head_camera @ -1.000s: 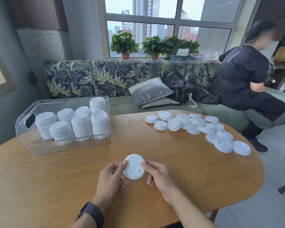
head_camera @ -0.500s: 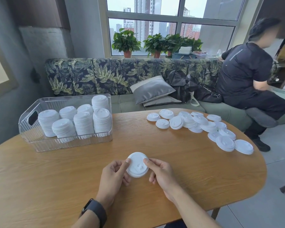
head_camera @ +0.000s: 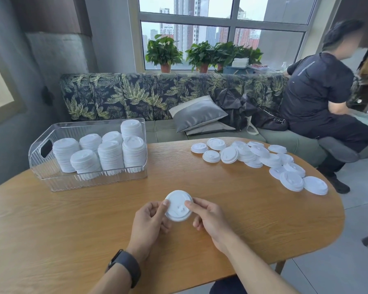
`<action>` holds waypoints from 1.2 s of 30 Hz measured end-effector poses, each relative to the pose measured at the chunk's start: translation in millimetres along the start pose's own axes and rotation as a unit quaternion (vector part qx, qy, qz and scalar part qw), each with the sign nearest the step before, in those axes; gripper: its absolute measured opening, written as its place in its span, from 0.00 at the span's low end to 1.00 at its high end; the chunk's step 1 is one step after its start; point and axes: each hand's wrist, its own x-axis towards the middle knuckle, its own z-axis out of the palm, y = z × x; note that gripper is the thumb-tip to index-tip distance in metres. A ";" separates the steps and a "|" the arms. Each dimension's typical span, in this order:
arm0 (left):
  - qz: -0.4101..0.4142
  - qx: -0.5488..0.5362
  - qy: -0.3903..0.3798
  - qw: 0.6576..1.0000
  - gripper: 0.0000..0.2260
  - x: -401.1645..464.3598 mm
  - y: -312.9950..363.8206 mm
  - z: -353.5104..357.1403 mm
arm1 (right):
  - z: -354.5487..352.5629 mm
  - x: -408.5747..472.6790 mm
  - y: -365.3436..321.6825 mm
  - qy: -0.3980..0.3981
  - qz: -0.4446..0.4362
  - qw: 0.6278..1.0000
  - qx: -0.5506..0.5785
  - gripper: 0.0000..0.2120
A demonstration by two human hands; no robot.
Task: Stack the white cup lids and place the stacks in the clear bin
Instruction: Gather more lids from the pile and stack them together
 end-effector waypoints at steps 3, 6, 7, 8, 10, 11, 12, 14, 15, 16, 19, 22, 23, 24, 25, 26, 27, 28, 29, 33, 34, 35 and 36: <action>0.028 0.070 -0.002 0.997 0.13 -5.8 1.3 -8.2 | 7.5 -0.6 -1.7 0.003 0.009 1.000 0.029 0.14; 0.079 0.163 0.005 0.983 0.12 -11.5 -0.1 -23.4 | 22.6 0.4 -2.8 -0.003 0.017 0.999 0.052 0.12; 0.087 0.179 0.011 0.980 0.13 -11.9 -0.7 -30.2 | 29.1 1.1 -2.8 -0.008 0.020 0.998 0.054 0.12; 0.093 0.192 0.019 0.977 0.16 -11.4 -1.5 -38.0 | 36.5 1.8 -2.4 -0.014 0.022 0.998 0.056 0.12; 0.110 0.224 0.037 0.968 0.19 -9.5 -2.3 -55.4 | 52.8 3.7 -1.8 -0.027 0.026 0.997 0.062 0.12; 0.122 0.245 0.045 0.961 0.18 -8.9 -2.3 -64.6 | 61.9 4.8 -1.8 -0.034 0.029 0.997 0.065 0.12; 0.135 0.270 0.051 0.952 0.18 -8.9 -1.2 -73.7 | 71.4 5.8 -1.9 -0.040 0.032 0.996 0.068 0.11; 0.153 0.326 0.053 0.932 0.20 -11.2 3.5 -93.2 | 91.8 9.1 -0.6 -0.052 0.037 0.996 0.069 0.12; 0.158 0.351 0.048 0.922 0.22 -12.5 5.6 -103.4 | 101.8 11.0 0.4 -0.056 0.039 0.995 0.066 0.12; 0.160 0.373 0.039 0.913 0.25 -13.8 7.5 -113.2 | 111.5 13.1 1.8 -0.061 0.040 0.995 0.060 0.13; 0.163 0.422 0.014 0.891 0.33 -18.6 9.7 -141.4 | 137.6 18.6 3.3 -0.081 0.040 0.995 0.048 0.13; 0.162 0.433 0.021 0.887 0.36 -18.4 10.7 -165.2 | 159.8 23.1 1.8 -0.100 0.039 0.993 0.042 0.13; 0.161 0.426 0.024 0.890 0.36 -16.9 10.6 -172.4 | 166.8 24.1 1.3 -0.107 0.040 0.992 0.044 0.13; 0.159 0.416 0.028 0.895 0.36 -15.2 10.9 -178.9 | 173.7 25.6 1.5 -0.114 0.042 0.991 0.048 0.13; 0.158 0.407 0.031 0.899 0.36 -13.3 10.9 -185.0 | 180.0 26.9 1.7 -0.121 0.045 0.990 0.054 0.13; 0.159 0.397 0.038 0.903 0.36 -11.3 10.7 -190.5 | 186.3 28.5 2.2 -0.128 0.047 0.989 0.057 0.13; 0.156 0.389 0.045 0.907 0.36 -9.1 10.1 -195.9 | 192.4 29.9 2.4 -0.134 0.051 0.988 0.060 0.12; 0.151 0.384 0.052 0.909 0.36 -7.5 10.6 -200.3 | 198.3 31.6 2.9 -0.139 0.055 0.987 0.062 0.11; 0.145 0.383 0.055 0.910 0.36 -5.9 10.4 -204.3 | 203.6 33.1 3.0 -0.143 0.060 0.986 0.064 0.11; 0.142 0.406 0.052 0.902 0.38 2.2 9.0 -219.2 | 220.6 40.9 2.2 -0.156 0.068 0.983 0.068 0.09; 0.139 0.415 0.055 0.898 0.39 4.4 9.5 -222.3 | 224.2 43.2 2.1 -0.158 0.067 0.983 0.069 0.08; 0.136 0.423 0.061 0.894 0.39 7.0 10.1 -225.2 | 227.8 45.4 2.0 -0.159 0.066 0.983 0.069 0.07; 0.136 0.429 0.068 0.891 0.39 9.4 11.4 -227.4 | 231.5 47.9 2.4 -0.159 0.066 0.983 0.069 0.07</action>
